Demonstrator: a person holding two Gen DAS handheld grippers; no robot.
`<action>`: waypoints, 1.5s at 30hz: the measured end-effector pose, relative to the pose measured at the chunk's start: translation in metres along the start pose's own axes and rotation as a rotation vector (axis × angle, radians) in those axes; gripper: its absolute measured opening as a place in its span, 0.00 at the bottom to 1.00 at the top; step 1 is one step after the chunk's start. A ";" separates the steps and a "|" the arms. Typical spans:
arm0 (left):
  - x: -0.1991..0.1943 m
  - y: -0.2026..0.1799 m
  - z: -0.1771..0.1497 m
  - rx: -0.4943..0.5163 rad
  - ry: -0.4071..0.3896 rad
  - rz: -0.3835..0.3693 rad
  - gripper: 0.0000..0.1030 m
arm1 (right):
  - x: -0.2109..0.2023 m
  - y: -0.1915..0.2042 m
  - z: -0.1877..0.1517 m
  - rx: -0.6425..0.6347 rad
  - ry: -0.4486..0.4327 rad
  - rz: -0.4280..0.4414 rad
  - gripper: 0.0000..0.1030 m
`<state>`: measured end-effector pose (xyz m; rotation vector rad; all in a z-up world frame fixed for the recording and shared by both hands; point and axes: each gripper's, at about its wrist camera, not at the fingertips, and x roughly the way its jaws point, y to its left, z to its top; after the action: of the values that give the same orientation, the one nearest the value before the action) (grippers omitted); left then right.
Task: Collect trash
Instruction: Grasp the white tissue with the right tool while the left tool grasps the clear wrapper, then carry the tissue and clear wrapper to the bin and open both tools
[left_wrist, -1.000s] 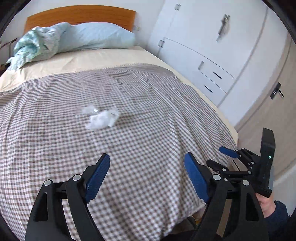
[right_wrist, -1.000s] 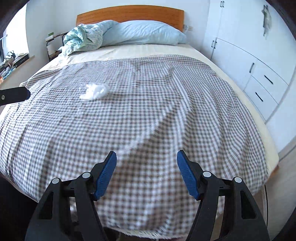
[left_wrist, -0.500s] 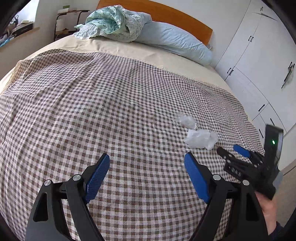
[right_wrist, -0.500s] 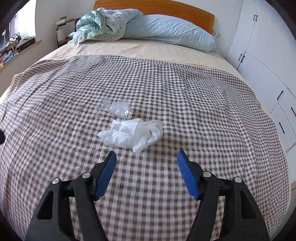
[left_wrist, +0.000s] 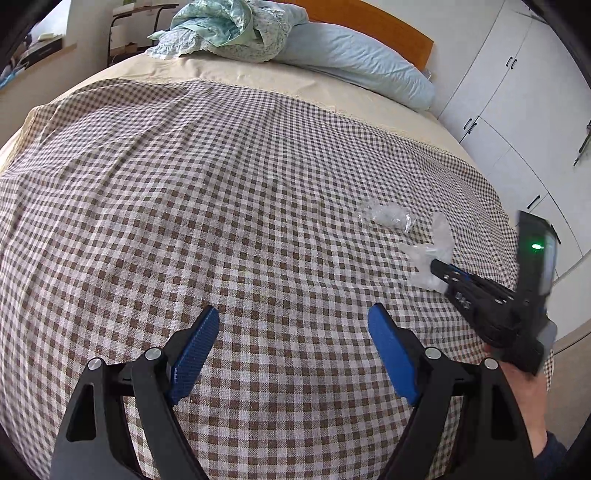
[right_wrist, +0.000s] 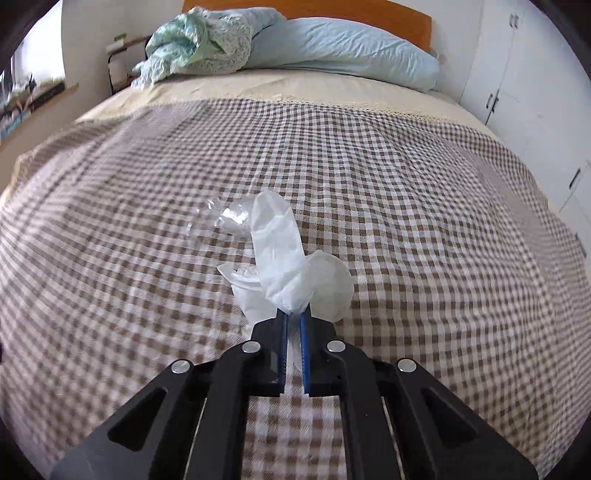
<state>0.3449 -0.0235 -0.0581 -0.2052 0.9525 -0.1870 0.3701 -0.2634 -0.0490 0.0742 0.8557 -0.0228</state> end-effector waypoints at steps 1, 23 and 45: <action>0.000 0.000 0.000 0.002 -0.004 -0.003 0.77 | -0.018 -0.002 -0.005 0.063 -0.025 0.016 0.05; 0.197 -0.162 0.082 0.397 0.115 0.174 0.80 | -0.107 -0.110 -0.030 0.359 -0.171 0.054 0.05; -0.046 -0.072 -0.053 0.138 -0.133 -0.149 0.12 | -0.110 -0.064 -0.040 0.267 -0.133 0.123 0.05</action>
<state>0.2706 -0.0867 -0.0333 -0.1595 0.7894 -0.3702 0.2646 -0.3251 0.0039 0.3720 0.7095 -0.0265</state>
